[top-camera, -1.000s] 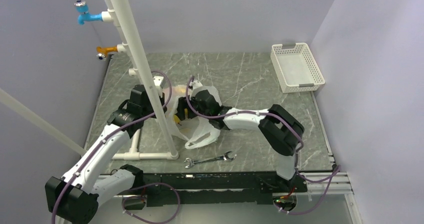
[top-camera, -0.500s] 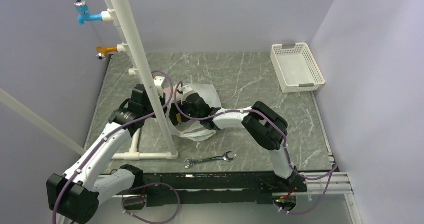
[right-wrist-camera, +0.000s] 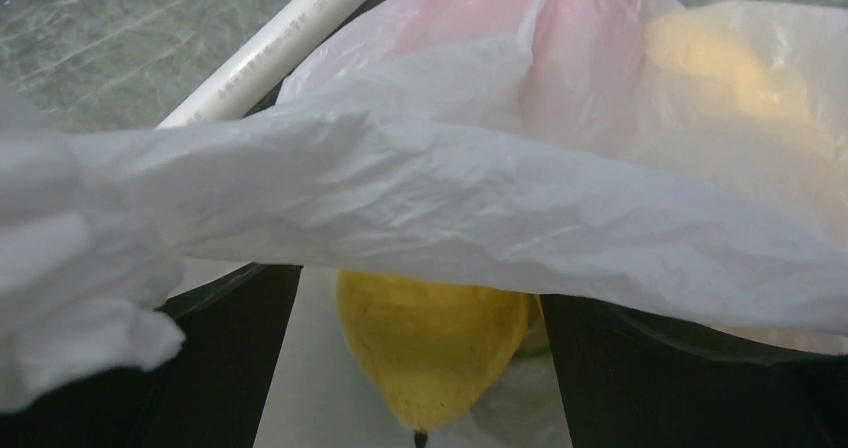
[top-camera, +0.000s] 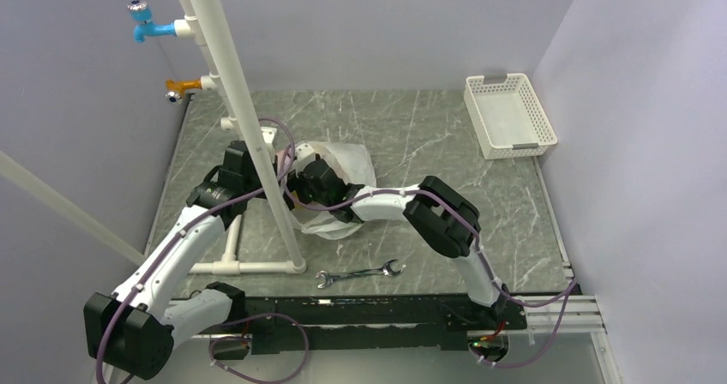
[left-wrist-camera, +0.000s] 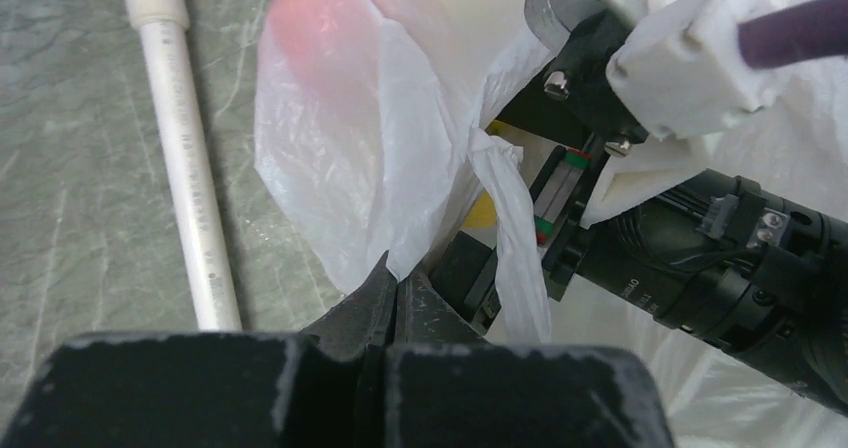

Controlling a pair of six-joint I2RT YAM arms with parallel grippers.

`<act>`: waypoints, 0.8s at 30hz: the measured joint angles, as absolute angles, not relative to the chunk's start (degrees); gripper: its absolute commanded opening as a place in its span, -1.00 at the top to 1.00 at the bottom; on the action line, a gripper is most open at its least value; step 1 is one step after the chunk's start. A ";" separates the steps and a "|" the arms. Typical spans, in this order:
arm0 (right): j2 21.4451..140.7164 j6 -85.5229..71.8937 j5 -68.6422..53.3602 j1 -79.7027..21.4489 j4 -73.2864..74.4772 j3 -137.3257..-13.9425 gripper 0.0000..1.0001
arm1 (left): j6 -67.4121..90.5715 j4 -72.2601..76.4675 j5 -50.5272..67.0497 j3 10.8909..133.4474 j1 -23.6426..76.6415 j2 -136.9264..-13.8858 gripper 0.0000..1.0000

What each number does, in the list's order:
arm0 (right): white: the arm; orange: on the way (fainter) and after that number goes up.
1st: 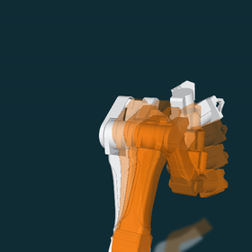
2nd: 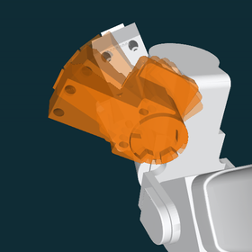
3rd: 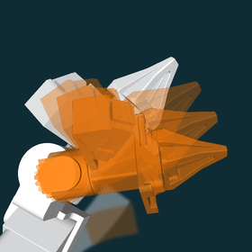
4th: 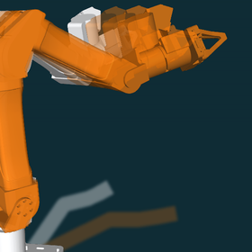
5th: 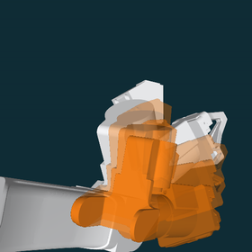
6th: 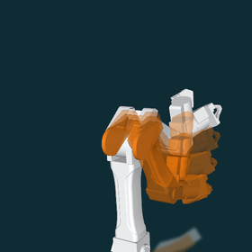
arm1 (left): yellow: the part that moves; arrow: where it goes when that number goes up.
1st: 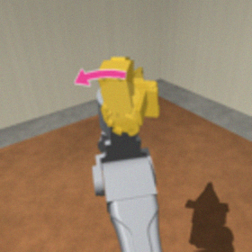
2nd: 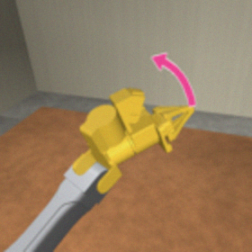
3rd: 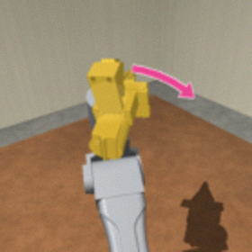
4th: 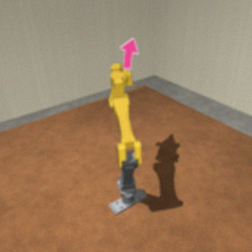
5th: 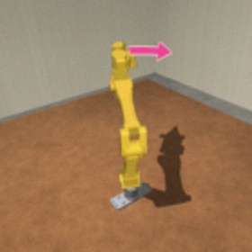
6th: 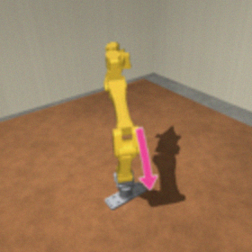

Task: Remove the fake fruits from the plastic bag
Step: Take out the fake fruit from the plastic bag.

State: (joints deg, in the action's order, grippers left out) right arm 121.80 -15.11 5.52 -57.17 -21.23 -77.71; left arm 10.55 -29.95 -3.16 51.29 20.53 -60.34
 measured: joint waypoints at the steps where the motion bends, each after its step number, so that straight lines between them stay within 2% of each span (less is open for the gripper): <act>1: 122.45 -14.74 5.82 -57.30 -21.41 -78.46 -0.73 | 10.20 -29.19 -3.57 50.57 20.32 -59.99 1.00; 5: 125.29 -13.65 8.27 -58.41 -22.33 -81.25 -0.60 | 9.39 -28.08 -6.13 48.84 19.77 -59.18 1.00; 9: 127.66 -13.91 11.33 -59.05 -22.26 -80.97 -0.15 | 8.82 -28.14 -4.91 48.71 19.97 -59.07 1.00; 15: 127.96 -14.11 15.09 -59.29 -23.62 -80.58 0.03 | 8.69 -27.35 -2.26 48.71 21.10 -58.19 1.00; 19: 125.49 -13.80 16.05 -59.35 -24.73 -76.77 0.36 | 8.80 -27.14 -0.25 48.71 21.39 -58.19 1.00; 24: 117.60 -13.76 15.75 -58.72 -24.82 -66.98 0.51 | 9.30 -26.98 2.79 48.77 21.96 -58.54 1.00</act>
State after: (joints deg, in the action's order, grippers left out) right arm 117.60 -13.76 15.75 -58.72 -24.82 -66.98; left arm 9.30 -26.98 2.79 48.77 21.96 -58.54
